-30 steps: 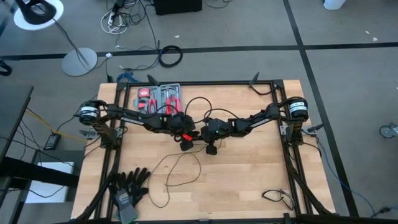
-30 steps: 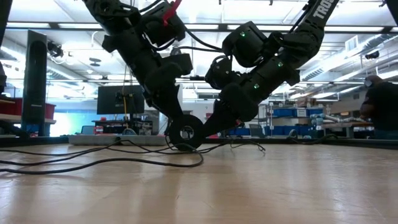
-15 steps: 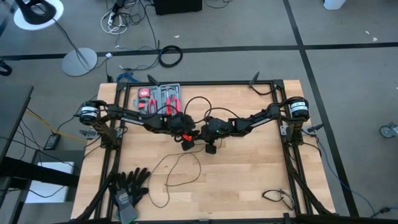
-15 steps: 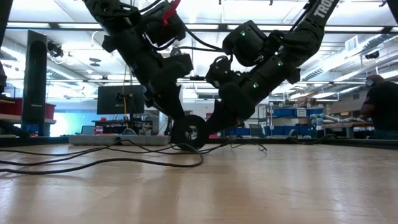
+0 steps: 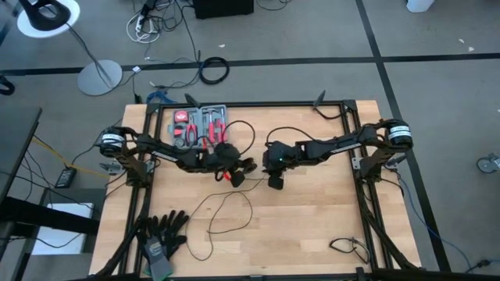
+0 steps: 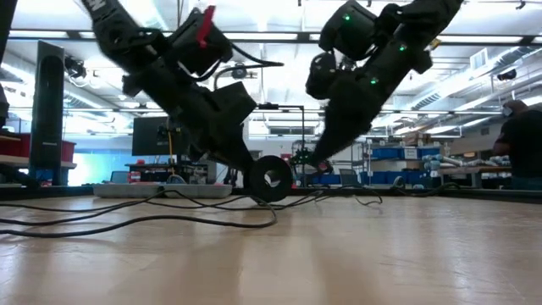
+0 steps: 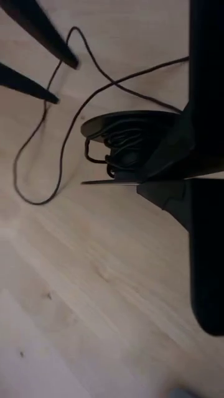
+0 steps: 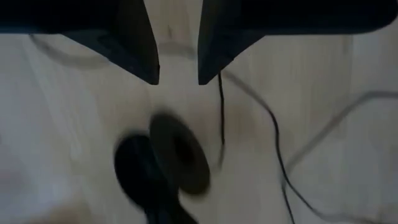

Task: Coil cords
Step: Coil the black wire onto the spool

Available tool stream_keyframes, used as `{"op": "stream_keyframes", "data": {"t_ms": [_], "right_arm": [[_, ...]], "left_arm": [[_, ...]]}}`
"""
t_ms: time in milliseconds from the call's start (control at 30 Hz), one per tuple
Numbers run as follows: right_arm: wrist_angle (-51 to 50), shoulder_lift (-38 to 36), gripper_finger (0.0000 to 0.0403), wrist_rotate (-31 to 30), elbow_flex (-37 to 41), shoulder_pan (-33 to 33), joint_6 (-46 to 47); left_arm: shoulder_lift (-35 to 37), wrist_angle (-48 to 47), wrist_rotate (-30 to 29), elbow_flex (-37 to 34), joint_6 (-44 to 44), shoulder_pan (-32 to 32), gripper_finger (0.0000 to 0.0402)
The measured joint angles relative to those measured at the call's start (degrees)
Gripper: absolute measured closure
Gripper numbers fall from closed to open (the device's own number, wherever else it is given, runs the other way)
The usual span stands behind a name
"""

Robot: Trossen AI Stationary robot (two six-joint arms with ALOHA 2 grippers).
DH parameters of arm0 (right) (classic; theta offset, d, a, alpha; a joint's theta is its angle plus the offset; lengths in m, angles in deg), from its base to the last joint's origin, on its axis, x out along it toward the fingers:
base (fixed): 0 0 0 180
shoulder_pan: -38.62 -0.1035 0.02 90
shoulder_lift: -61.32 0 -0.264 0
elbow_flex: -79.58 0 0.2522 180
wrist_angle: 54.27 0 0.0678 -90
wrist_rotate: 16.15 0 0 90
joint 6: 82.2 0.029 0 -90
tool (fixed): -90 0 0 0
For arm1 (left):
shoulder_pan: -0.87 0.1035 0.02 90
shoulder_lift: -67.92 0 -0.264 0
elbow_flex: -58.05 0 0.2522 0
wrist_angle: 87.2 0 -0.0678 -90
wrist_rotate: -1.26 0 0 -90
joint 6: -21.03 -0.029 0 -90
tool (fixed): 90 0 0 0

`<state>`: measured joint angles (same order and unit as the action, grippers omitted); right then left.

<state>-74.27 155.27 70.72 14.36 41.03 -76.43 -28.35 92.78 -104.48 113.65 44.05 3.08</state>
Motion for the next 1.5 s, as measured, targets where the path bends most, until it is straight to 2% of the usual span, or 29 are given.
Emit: {"op": "stream_keyframes", "data": {"t_ms": [133, 200, 367, 467, 600, 800, 1033, 1267, 1500], "right_arm": [[-8.34, -1.98, 0.0301, -0.52, 0.04, -0.04, 5.52], [-7.25, -1.92, 0.0304, -0.52, 0.09, -0.15, 7.47], [8.32, 2.9, 0.0305, -0.6, 0.07, -2.18, 5.73], [16.98, 7.16, 0.0305, -2.02, 0.08, -3.48, 2.77], [24.18, 12.02, 0.0307, -4.74, 0.12, -4.07, 1.62], [23.09, 15.83, 0.0307, -6.32, 0.13, -3.8, 2.77], [23.27, 12.93, 0.0307, -7.3, 0.07, -3.76, 1.66], [19.82, 9.43, 0.0307, -17.13, 0.09, -3.61, -4.33], [12.79, 10.31, 0.0307, -13.05, 0.13, -2.62, 0.13]], "left_arm": [[-0.06, 6.49, -4.09, -3.57, 2.25, -1.24, 0.0401], [0.08, 8.43, -6.79, -4.92, 2.71, -2.11, 0.0401], [1.29, 9.69, -16.78, -6.85, 2.19, -4.79, 0.0401], [2.68, 11.54, -20.58, -7.75, 1.63, -5.8, 0.0401], [2.71, 16.41, -21.0, -10.1, 1.64, -6.45, 0.0401], [2.89, 26.48, -21.11, -13.75, 1.82, -6.85, 0.0401], [2.91, 26.15, -21.11, -14.09, 2.08, -6.83, 0.0401], [2.93, 25.68, -21.11, -14.08, 2.93, -6.83, 0.0401], [2.95, 27.05, -20.83, -14.0, 2.91, -6.83, 0.0401]]}}
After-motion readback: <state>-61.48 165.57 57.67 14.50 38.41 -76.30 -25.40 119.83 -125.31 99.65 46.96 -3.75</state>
